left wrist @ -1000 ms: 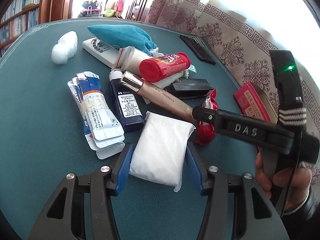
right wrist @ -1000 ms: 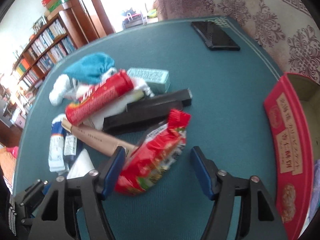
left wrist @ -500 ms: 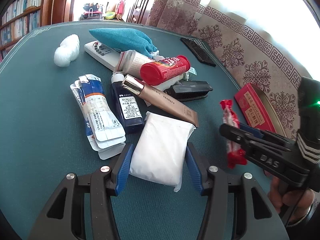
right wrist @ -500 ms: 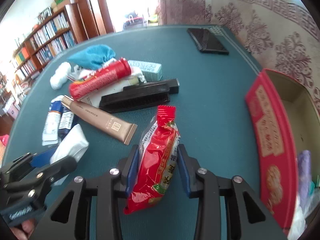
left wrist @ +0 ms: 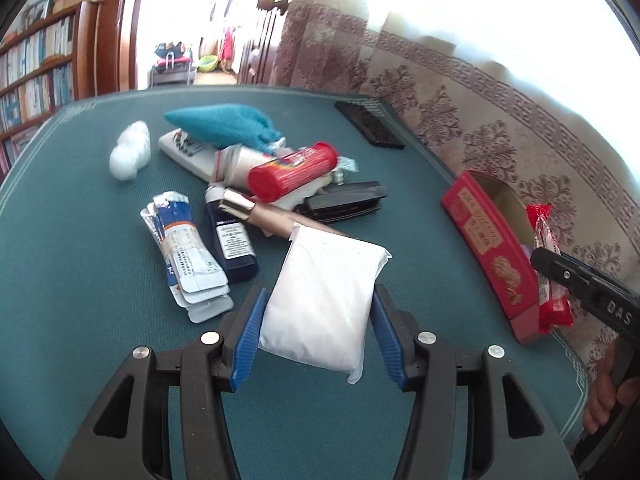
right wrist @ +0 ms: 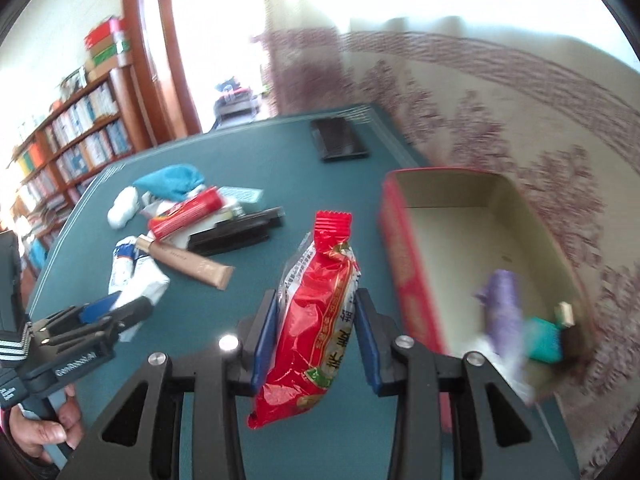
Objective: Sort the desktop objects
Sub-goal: 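Carry the tissue pack and snack packet into the red tin and release them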
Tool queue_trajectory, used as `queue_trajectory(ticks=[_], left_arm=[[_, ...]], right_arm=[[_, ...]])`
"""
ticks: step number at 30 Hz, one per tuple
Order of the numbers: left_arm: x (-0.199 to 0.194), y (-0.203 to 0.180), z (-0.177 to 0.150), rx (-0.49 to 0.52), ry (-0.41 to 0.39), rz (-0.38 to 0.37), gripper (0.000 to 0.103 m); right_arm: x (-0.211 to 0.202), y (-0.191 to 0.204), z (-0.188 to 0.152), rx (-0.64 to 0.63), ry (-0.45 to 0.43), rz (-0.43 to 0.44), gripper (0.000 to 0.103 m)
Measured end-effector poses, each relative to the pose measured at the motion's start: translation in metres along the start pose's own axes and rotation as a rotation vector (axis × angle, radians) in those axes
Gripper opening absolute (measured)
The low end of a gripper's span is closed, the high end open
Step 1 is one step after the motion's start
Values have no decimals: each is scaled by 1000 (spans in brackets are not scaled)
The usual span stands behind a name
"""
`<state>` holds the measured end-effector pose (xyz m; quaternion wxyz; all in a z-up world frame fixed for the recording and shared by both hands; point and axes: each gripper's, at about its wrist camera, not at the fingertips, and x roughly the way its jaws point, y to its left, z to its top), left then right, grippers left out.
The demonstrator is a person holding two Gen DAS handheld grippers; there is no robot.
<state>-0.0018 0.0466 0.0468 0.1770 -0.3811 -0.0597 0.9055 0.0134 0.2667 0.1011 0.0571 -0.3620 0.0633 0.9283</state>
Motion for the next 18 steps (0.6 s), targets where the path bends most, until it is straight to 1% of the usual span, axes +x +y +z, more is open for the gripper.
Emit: queue_trajectory(ticks=[4,8,11,14,18], left_arm=[[-26,-23,-10,39,-33,-24,55],[-44,-44,-10,59,-47,-13,55],[-55,-63,-6,92,-67,0,55],[-62,-84,0,123,-82,-6,55],[-55,-105,11,134,-60,-41,55]], right_arm=[[-27,-27,-4,50,-47,-52,41],[-41,-53,-1,94,-91,-91,41],[-39,-78,4,129,-100,-138,41],[-32,-96,9,134,-93,-159,41],[-11,-114,13,136,-48,-151,41]])
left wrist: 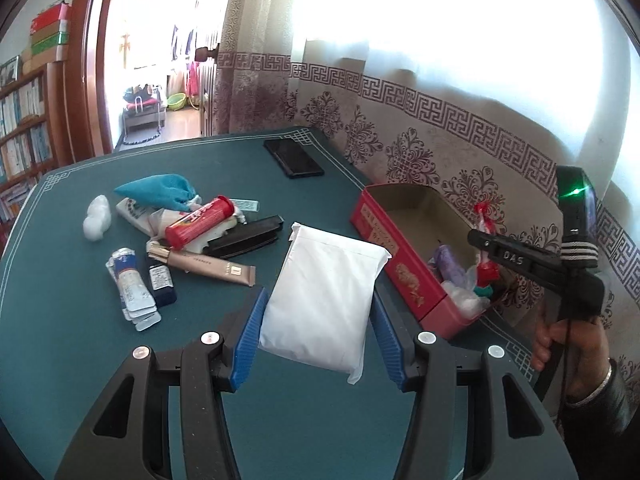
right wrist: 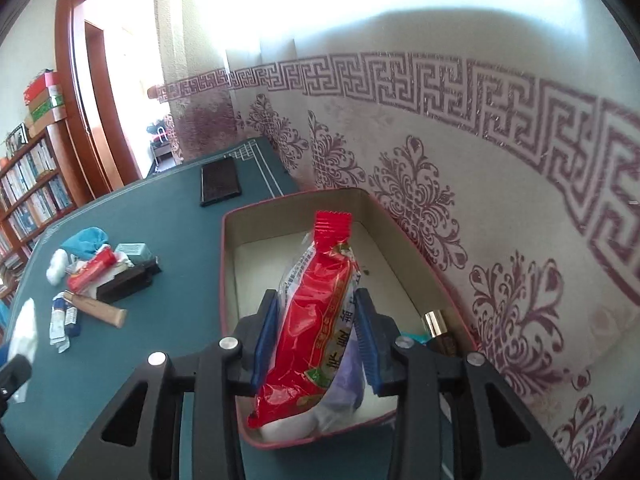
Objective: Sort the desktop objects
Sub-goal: 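Carry the tissue pack and snack packet into the red tin and release them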
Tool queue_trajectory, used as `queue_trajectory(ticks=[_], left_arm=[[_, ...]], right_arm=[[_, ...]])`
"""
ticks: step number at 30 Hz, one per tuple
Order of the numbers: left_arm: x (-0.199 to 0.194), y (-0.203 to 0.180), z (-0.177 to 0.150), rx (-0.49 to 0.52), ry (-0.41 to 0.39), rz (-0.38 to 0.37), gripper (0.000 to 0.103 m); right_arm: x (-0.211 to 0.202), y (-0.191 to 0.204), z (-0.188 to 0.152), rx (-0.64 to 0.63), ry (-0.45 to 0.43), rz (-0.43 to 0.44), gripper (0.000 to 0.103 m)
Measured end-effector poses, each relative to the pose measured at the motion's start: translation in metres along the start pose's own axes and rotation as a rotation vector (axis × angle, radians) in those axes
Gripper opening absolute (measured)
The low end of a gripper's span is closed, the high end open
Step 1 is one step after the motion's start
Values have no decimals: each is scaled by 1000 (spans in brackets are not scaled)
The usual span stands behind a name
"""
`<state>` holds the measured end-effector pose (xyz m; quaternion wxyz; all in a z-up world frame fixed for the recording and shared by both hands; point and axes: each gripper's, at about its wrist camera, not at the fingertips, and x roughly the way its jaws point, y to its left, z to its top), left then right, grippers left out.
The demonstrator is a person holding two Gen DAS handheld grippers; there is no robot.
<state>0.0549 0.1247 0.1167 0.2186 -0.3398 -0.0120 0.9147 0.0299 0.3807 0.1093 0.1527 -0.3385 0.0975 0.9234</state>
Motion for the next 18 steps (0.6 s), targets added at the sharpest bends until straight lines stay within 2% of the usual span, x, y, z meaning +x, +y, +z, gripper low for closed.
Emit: queue_trajectory(ticks=[3,11,18], left_arm=[[15,-15,12,12,25,-18,55],[56,-66,46,105,43,-55,55],[109,-99,67,83,100,-143,55]], right_arm=[[12,-4,0,-4,21,5,41],[16,-16,-5,-19,9,19,41],[15,-29,-6,-55,-5,3,44]])
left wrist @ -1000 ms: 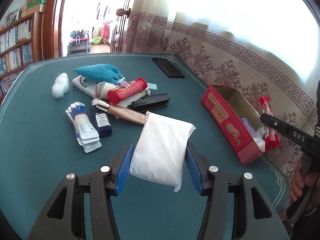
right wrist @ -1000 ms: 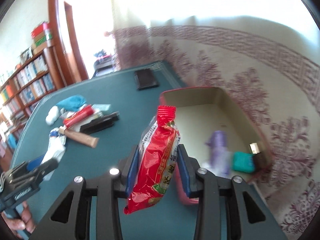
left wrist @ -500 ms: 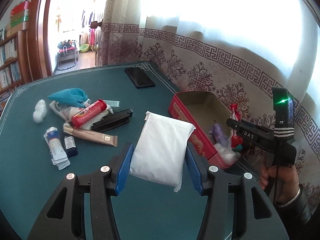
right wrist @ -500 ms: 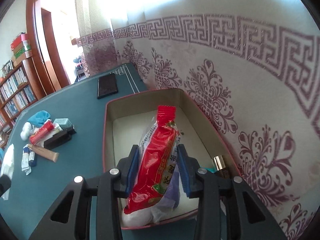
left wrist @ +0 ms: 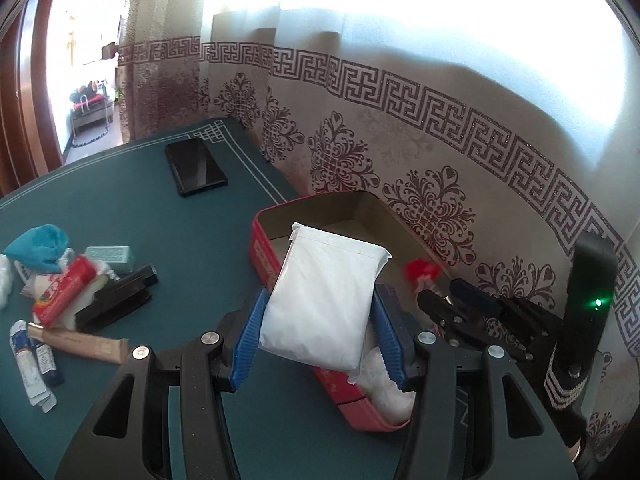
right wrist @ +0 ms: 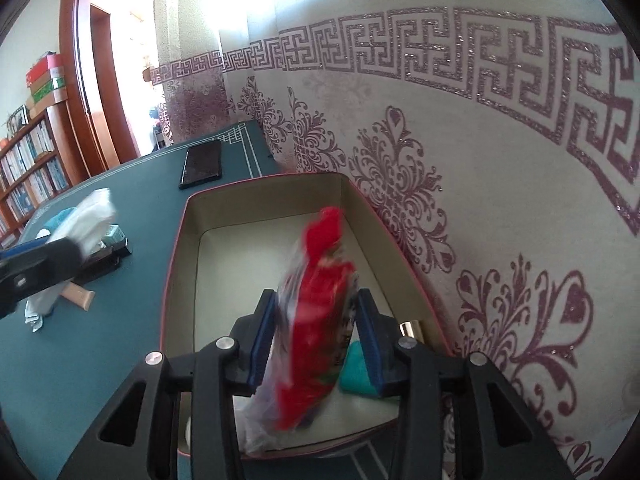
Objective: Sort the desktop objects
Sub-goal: 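Carry the tissue pack and snack packet into the red tin and release them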
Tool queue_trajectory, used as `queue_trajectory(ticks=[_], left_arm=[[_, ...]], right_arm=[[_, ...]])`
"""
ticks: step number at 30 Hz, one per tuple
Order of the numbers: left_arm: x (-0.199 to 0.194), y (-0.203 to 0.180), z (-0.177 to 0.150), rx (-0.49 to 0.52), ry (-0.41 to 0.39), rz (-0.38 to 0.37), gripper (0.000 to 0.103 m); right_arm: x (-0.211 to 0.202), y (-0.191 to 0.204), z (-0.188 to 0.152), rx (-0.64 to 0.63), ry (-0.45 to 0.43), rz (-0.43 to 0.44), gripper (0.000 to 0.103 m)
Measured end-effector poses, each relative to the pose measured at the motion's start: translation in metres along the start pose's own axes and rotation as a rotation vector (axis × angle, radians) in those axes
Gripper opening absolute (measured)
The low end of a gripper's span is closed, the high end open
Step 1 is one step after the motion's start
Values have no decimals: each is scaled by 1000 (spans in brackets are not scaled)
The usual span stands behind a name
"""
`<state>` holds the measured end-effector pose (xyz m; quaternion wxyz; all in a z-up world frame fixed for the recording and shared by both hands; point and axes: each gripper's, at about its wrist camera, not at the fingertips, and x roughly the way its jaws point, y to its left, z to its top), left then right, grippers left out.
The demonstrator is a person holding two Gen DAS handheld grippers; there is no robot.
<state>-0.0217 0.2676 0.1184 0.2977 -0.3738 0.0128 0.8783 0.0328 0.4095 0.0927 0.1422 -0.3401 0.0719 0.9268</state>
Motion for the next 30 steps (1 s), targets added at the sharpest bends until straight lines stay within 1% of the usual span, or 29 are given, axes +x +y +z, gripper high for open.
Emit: queue_trajectory(ticks=[3,5,6,7,8,9,10,13,15,17,18,20,22,24,25,28,30], left_arm=[[25,-12,5,12,30,-43,56],[38,-15,7,11,57,-77,58],[43,-14,8,3,70,-95,59],[48,-13,9,-13,83,-115,65],[52,-10,10,-35,93,-135,68],[56,-7,12,-57,99,-151,73],[60,-3,14,-83,107,-167,74],[68,11,19,-137,145,-203,74],[65,20,24,-138,135,-202,74],[56,30,29,-103,109,-160,74],[52,34,30,-88,95,-144,74],[43,47,31,-56,56,-83,74],[39,61,30,-61,47,-34,74],[33,79,25,-98,66,1,74],[30,87,21,-117,80,17,74],[13,107,12,-154,132,102,74],[-6,121,6,-192,179,162,74]], right_arm=[[1,-5,2,9,1,14,44],[1,-7,3,13,10,20,47],[1,-9,2,15,11,17,54],[1,-10,0,19,12,3,63],[1,-11,-1,23,15,-13,65],[2,-12,-3,27,18,-24,66],[3,-13,-4,32,29,-32,66],[2,-13,-1,53,57,-38,66],[-1,-8,6,56,67,-42,66],[-5,2,17,39,73,-46,67],[-7,11,25,14,76,-48,69],[-9,24,35,-18,67,-51,72],[-7,42,45,-50,66,-38,75],[-3,52,49,-55,83,-19,75],[0,58,50,-52,104,-3,75],[9,72,51,-36,203,43,75],[10,81,53,-33,265,70,75]])
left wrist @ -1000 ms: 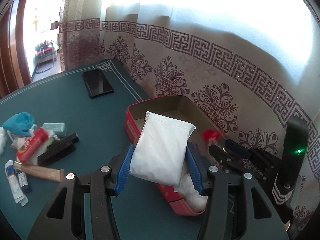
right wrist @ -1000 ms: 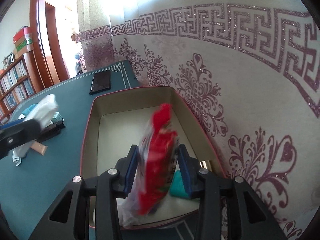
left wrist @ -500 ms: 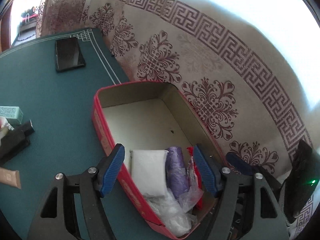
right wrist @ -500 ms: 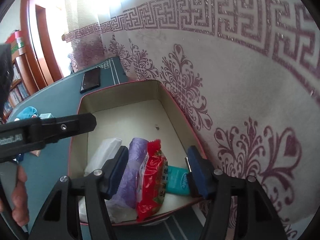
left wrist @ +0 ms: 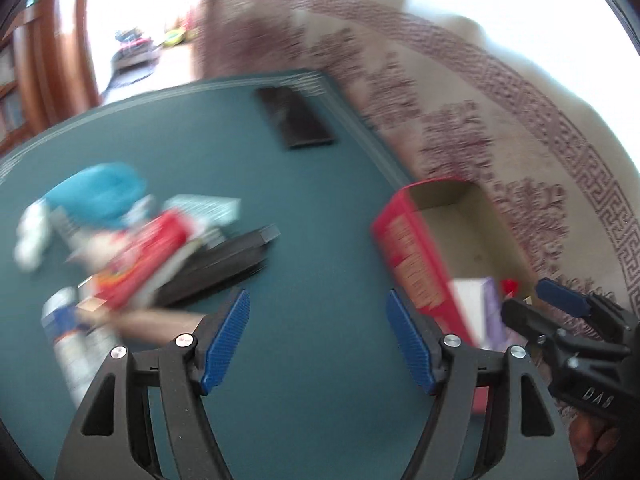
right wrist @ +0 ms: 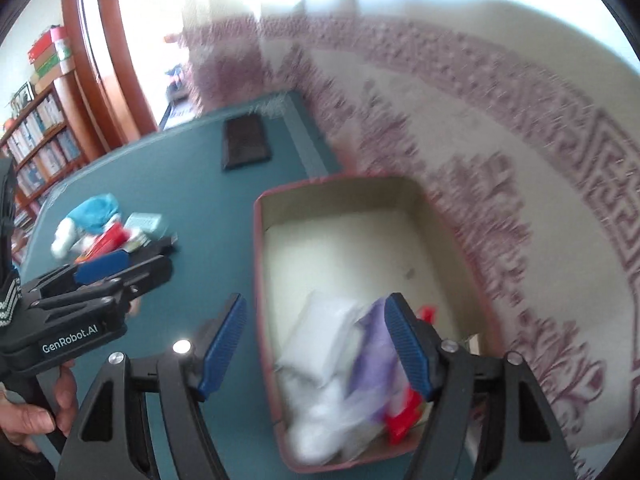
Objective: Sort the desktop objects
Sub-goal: 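Carry the tissue pack and snack packet into the red tin and release them, then grasp the white-blue toothpaste tubes with the left tool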
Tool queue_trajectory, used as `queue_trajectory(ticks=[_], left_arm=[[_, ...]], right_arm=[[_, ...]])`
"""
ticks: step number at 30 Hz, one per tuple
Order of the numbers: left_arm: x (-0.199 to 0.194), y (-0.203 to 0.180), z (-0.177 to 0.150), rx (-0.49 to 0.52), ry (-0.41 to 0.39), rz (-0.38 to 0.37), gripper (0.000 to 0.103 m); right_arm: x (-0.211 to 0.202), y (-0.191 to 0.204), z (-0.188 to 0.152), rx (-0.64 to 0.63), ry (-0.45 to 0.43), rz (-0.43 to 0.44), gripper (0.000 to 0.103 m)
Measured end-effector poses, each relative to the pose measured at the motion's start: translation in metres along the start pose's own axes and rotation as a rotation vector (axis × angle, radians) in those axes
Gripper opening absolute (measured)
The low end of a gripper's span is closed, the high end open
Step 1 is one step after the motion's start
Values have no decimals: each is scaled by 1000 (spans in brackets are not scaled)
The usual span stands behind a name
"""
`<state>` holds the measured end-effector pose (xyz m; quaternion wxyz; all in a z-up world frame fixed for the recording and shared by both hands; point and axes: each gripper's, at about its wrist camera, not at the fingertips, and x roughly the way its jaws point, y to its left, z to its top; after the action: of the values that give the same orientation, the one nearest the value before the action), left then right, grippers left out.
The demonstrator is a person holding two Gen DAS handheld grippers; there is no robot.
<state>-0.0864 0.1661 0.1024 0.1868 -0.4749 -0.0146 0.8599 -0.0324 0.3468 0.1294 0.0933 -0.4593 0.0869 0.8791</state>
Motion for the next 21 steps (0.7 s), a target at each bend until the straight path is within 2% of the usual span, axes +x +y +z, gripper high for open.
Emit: queue_trajectory(ticks=[3,8,12,16,18,21], left_arm=[[-26,30,-12,-67,48,86,74],[-74,81,-42,-241,158,227,74],[-113,99,-59,-291,180,332,74],[-147,109,-68,-317,173,387,74],[-157,116,-72,-349,167,408,74],[-162,126,-78,-415,164,395,74]], right_arm=[[-8,22,3,-55,74,31,75],[-32,51,4,-93,137,107,76],[-46,66,-1,-126,178,146,79],[-54,77,-4,-163,263,201,79],[-63,82,-1,-190,254,211,79],[-72,92,8,-240,216,227,79]])
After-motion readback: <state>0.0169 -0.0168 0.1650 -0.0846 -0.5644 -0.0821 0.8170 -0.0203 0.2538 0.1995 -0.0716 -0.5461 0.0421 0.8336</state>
